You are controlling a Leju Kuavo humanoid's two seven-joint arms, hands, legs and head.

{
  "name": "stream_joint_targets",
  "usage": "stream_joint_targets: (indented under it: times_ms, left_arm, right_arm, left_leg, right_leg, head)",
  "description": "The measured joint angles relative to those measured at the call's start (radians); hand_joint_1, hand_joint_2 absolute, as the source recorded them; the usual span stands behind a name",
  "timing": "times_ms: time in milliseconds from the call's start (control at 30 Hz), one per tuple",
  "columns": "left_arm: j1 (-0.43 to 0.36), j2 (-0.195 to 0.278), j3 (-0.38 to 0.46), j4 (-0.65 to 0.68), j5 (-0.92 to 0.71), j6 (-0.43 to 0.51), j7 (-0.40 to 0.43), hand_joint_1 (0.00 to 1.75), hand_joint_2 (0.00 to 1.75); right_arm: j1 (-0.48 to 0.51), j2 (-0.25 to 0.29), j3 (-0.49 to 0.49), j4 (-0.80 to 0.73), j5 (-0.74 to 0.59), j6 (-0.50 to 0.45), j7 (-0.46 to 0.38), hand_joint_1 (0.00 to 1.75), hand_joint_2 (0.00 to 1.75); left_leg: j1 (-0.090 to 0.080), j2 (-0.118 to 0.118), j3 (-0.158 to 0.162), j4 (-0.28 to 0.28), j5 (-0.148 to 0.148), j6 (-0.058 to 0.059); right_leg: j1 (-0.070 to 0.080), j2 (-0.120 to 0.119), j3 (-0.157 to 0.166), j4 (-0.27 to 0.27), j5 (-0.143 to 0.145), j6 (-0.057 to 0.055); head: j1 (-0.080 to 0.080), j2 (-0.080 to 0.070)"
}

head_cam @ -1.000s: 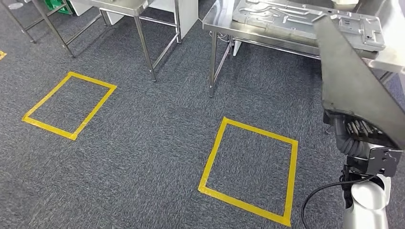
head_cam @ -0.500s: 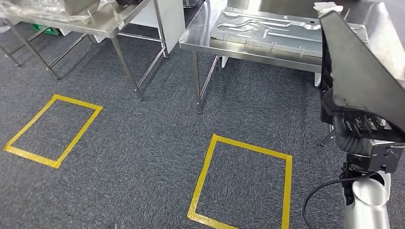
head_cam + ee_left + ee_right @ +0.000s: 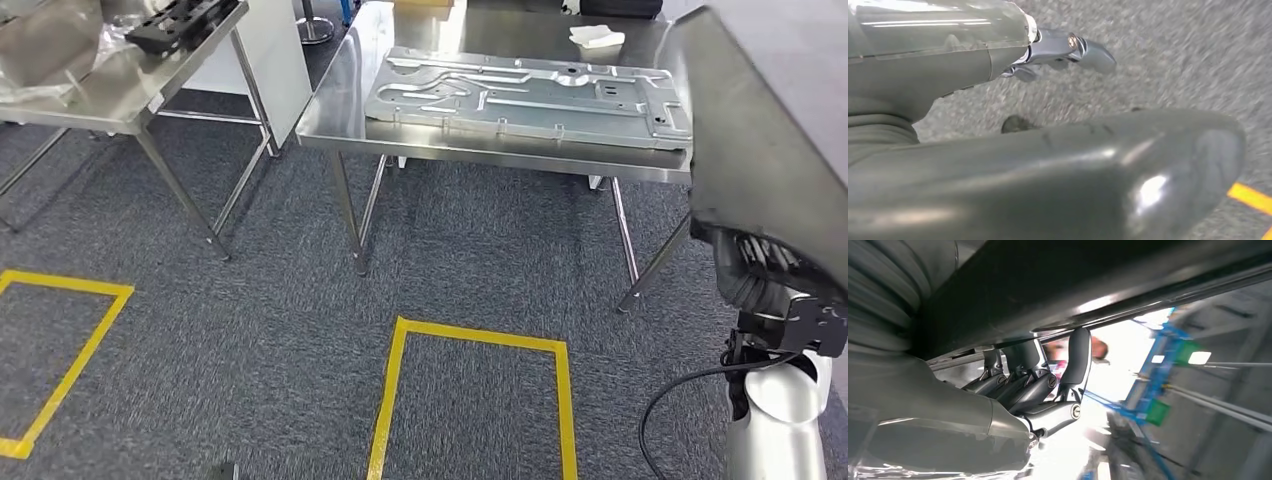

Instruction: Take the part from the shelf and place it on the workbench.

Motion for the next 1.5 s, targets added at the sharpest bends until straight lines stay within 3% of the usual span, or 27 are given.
stream_joint_targets:
  times_ms: [67, 100, 200, 233, 333, 400, 433, 500, 567, 600, 633, 700, 733, 767, 800, 867, 933, 1000, 1067, 1100, 1133, 1167, 1233, 1267, 1333, 1400, 1500]
  left_arm:
    - [0.009, -0.003, 0.0, 0.0, 0.001, -0.003, 0.0, 0.0, 0.0]
    - [0.012, -0.004, 0.0, 0.0, 0.001, -0.004, 0.0, 0.0, 0.0]
    - [0.015, -0.005, 0.0, 0.002, 0.001, -0.006, 0.0, 0.0, 0.0]
    - [0.014, -0.004, 0.0, 0.002, 0.001, -0.007, 0.0, 0.0, 0.0]
    - [0.006, -0.004, 0.0, 0.003, 0.001, -0.007, 0.0, 0.0, 0.0]
    - [0.005, -0.004, 0.0, 0.003, 0.001, -0.007, 0.001, 0.0, 0.0]
    - [0.006, -0.004, 0.0, 0.003, 0.001, -0.007, 0.001, 0.0, 0.0]
    - [0.01, -0.005, 0.0, 0.003, 0.001, -0.007, 0.001, 0.0, 0.0]
    - [0.015, -0.005, 0.0, 0.003, 0.001, -0.007, 0.001, 0.0, 0.0]
    - [0.017, -0.005, 0.0, 0.003, 0.001, -0.007, 0.001, 0.0, 0.0]
    - [0.019, -0.005, 0.0, 0.004, 0.001, -0.008, 0.001, 0.0, 0.0]
    - [0.026, -0.001, 0.0, 0.005, 0.001, -0.008, 0.001, 0.0, 0.0]
    - [0.028, 0.001, 0.0, 0.005, 0.0, -0.009, 0.001, 0.0, 0.0]
    - [0.028, 0.003, 0.0, 0.005, 0.0, -0.01, 0.002, 0.0, 0.0]
    - [0.023, 0.002, 0.0, 0.005, 0.0, -0.011, 0.002, 0.0, 0.0]
    - [0.012, 0.002, 0.0, 0.004, -0.001, -0.014, 0.002, 0.0, 0.0]
    - [0.005, 0.003, 0.0, 0.004, -0.001, -0.015, 0.001, 0.0, 0.0]
    - [0.004, 0.004, 0.0, 0.004, -0.001, -0.014, 0.002, 0.0, 0.0]
    - [0.008, 0.003, 0.0, 0.004, -0.001, -0.006, 0.009, 0.0, 0.0]
    - [0.01, 0.003, 0.0, 0.005, -0.001, 0.0, 0.013, 0.0, 0.0]
    - [0.014, 0.003, 0.0, 0.005, -0.001, 0.006, 0.017, 0.0, 0.0]
    - [0.018, 0.002, 0.001, 0.007, -0.001, 0.011, 0.02, 0.0, 0.0]
    - [0.023, 0.0, 0.001, 0.01, 0.0, 0.017, 0.023, 0.0, 0.0]
    - [0.022, -0.001, 0.001, 0.012, 0.001, 0.019, 0.023, 0.0, 0.0]
    - [0.018, -0.001, 0.001, 0.012, 0.001, 0.022, 0.022, 0.0, 0.0]
    - [0.013, -0.001, 0.001, 0.012, 0.001, 0.023, 0.021, 0.0, 0.0]
    - [0.009, -0.001, 0.001, 0.012, 0.001, 0.023, 0.021, 0.0, 0.0]
  right_arm:
    - [0.012, -0.011, 0.0, 0.001, 0.004, -0.002, 0.005, 1.75, 1.75]
    - [0.015, -0.017, 0.0, 0.001, 0.005, -0.002, 0.006, 1.75, 1.75]
    - [0.023, -0.031, 0.001, 0.005, 0.009, -0.001, 0.01, 1.75, 1.75]
    - [0.025, -0.035, 0.001, 0.007, 0.011, 0.0, 0.014, 1.75, 1.75]
    - [0.014, -0.045, 0.003, 0.01, 0.016, 0.004, 0.028, 1.75, 1.75]
    - [0.008, -0.05, 0.005, 0.015, 0.018, 0.005, 0.034, 1.75, 1.75]
    - [0.007, -0.052, 0.006, 0.019, 0.02, 0.005, 0.036, 1.75, 1.75]
    - [0.007, -0.054, 0.01, 0.029, 0.022, 0.006, 0.04, 1.75, 1.75]
    - [0.007, -0.055, 0.012, 0.037, 0.023, 0.006, 0.042, 1.75, 1.75]
    - [0.007, -0.056, 0.013, 0.04, 0.023, 0.006, 0.043, 1.75, 1.75]
    - [0.008, -0.056, 0.013, 0.044, 0.023, 0.006, 0.044, 1.75, 1.75]
    - [0.007, -0.056, 0.014, 0.056, 0.026, 0.006, 0.049, 1.75, 1.75]
    - [0.006, -0.056, 0.017, 0.061, 0.03, 0.006, 0.054, 1.75, 1.75]
    - [0.004, -0.058, 0.02, 0.065, 0.032, 0.008, 0.06, 1.75, 1.75]
    - [0.0, -0.061, 0.024, 0.066, 0.034, 0.01, 0.064, 1.75, 1.75]
    - [-0.011, -0.069, 0.031, 0.067, 0.054, 0.003, 0.07, 1.75, 1.75]
    - [-0.017, -0.076, 0.037, 0.075, 0.099, -0.021, 0.078, 1.75, 1.75]
    - [-0.012, -0.08, 0.045, 0.086, 0.125, -0.035, 0.088, 1.75, 1.75]
    - [-0.005, -0.08, 0.053, 0.096, 0.127, -0.033, 0.091, 1.75, 1.75]
    - [-0.004, -0.08, 0.055, 0.102, 0.125, -0.031, 0.091, 1.75, 1.75]
    - [-0.005, -0.08, 0.058, 0.11, 0.124, -0.029, 0.09, 1.75, 1.75]
    - [-0.005, -0.08, 0.062, 0.123, 0.124, -0.027, 0.09, 1.75, 1.75]
    - [-0.005, -0.079, 0.07, 0.15, 0.129, -0.025, 0.089, 1.75, 1.75]
    - [-0.007, -0.078, 0.075, 0.159, 0.132, -0.025, 0.088, 1.75, 1.75]
    - [-0.017, -0.076, 0.084, 0.165, 0.138, -0.026, 0.086, 1.75, 1.75]
    - [-0.028, -0.075, 0.089, 0.169, 0.138, -0.026, 0.084, 1.75, 1.75]
    - [-0.026, -0.075, 0.094, 0.181, 0.138, -0.026, 0.085, 1.75, 1.75]
  left_leg:
    - [0.007, 0.007, 0.028, 0.001, -0.026, -0.007]
    - [0.011, 0.009, 0.044, 0.002, -0.04, -0.011]
    - [0.015, 0.01, 0.083, 0.002, -0.082, -0.027]
    - [0.014, 0.01, 0.091, 0.0, -0.09, -0.033]
    - [0.013, 0.017, 0.05, 0.082, -0.048, -0.05]
    - [0.015, 0.031, -0.047, 0.222, -0.002, -0.059]
    - [0.017, 0.038, -0.097, 0.28, -0.005, -0.063]
    - [0.019, 0.042, -0.177, 0.328, -0.08, -0.066]
    - [0.018, 0.043, -0.219, 0.286, -0.153, -0.061]
    - [0.016, 0.043, -0.227, 0.234, -0.143, -0.053]
    - [0.013, 0.043, -0.231, 0.165, -0.08, -0.04]
    - [-0.002, 0.039, -0.226, 0.028, 0.129, -0.013]
    - [-0.011, 0.036, -0.221, -0.004, 0.199, -0.007]
    - [-0.017, 0.033, -0.213, -0.013, 0.219, -0.006]
    - [-0.017, 0.03, -0.202, 0.0, 0.197, -0.006]
    - [-0.015, 0.027, -0.17, 0.005, 0.152, -0.002]
    - [-0.008, 0.02, -0.13, 0.002, 0.117, 0.004]
    - [-0.002, 0.011, -0.082, 0.001, 0.077, 0.006]
    - [0.003, 0.002, -0.027, 0.0, 0.036, 0.001]
    - [0.005, -0.003, -0.001, 0.0, 0.015, -0.001]
    - [0.007, -0.008, 0.021, -0.001, -0.006, -0.003]
    - [0.008, -0.012, 0.041, 0.003, -0.027, -0.006]
    - [0.009, -0.02, 0.059, 0.006, -0.06, -0.017]
    - [0.009, -0.021, 0.064, 0.008, -0.07, -0.023]
    - [0.01, -0.016, 0.062, 0.02, -0.071, -0.035]
    - [0.01, 0.008, 0.032, 0.09, -0.073, -0.048]
    - [0.019, 0.039, -0.055, 0.243, -0.152, -0.068]
  right_leg:
    - [-0.009, -0.002, -0.039, -0.037, -0.041, 0.011]
    - [-0.013, -0.002, -0.046, -0.086, -0.017, 0.016]
    - [-0.016, -0.008, -0.048, -0.216, 0.191, 0.017]
    - [-0.014, -0.009, -0.045, -0.23, 0.229, 0.009]
    - [-0.015, -0.005, -0.02, -0.248, 0.208, -0.017]
    - [-0.016, -0.006, 0.021, -0.268, 0.187, -0.027]
    - [-0.016, -0.007, 0.047, -0.281, 0.175, -0.03]
    - [-0.014, -0.008, 0.105, -0.305, 0.147, -0.033]
    - [-0.01, -0.007, 0.17, -0.328, 0.115, -0.033]
    - [-0.006, -0.007, 0.205, -0.34, 0.097, -0.033]
    - [-0.002, -0.007, 0.237, -0.351, 0.078, -0.034]
    - [0.006, -0.003, 0.292, -0.367, 0.036, -0.03]
    - [0.007, 0.0, 0.317, -0.376, 0.017, -0.028]
    - [0.008, 0.004, 0.336, -0.374, 0.009, -0.024]
    - [0.007, 0.007, 0.341, -0.352, 0.016, -0.018]
    - [0.004, 0.004, 0.291, -0.224, 0.063, -0.008]
    - [0.0, -0.001, 0.178, -0.067, 0.071, 0.002]
    - [-0.002, -0.001, 0.063, 0.007, -0.011, 0.01]
    - [-0.007, -0.002, -0.023, -0.012, -0.096, 0.017]
    - [-0.008, -0.002, -0.054, -0.048, -0.093, 0.018]
    - [-0.009, -0.002, -0.083, -0.099, -0.037, 0.018]
    - [-0.008, -0.001, -0.108, -0.16, 0.08, 0.016]
    - [-0.004, 0.0, -0.135, -0.237, 0.282, 0.002]
    - [-0.001, 0.0, -0.138, -0.251, 0.331, -0.007]
    - [-0.001, -0.002, -0.127, -0.253, 0.317, -0.025]
    - [-0.006, -0.005, -0.099, -0.266, 0.299, -0.038]
    - [-0.008, -0.01, -0.051, -0.276, 0.267, -0.042]
  head:
    - [0.0, 0.0]
    - [0.0, 0.0]
    - [0.0, 0.0]
    - [0.0, 0.0]
    - [0.0, 0.0]
    - [0.0, 0.0]
    - [0.0, 0.0]
    - [0.0, 0.0]
    - [0.0, 0.0]
    - [0.0, 0.0]
    - [0.0, 0.0]
    - [0.0, 0.0]
    - [0.001, 0.0]
    - [0.002, 0.0]
    - [0.002, 0.0]
    - [0.001, 0.0]
    - [0.0, 0.0]
    - [0.0, 0.0]
    - [0.0, 0.0]
    - [0.0, 0.0]
    - [0.0, 0.0]
    - [0.0, 0.0]
    - [0.0, 0.0]
    - [0.0, 0.0]
    - [0.0, 0.0]
    - [0.0, 0.0]
    - [-0.001, 0.0]
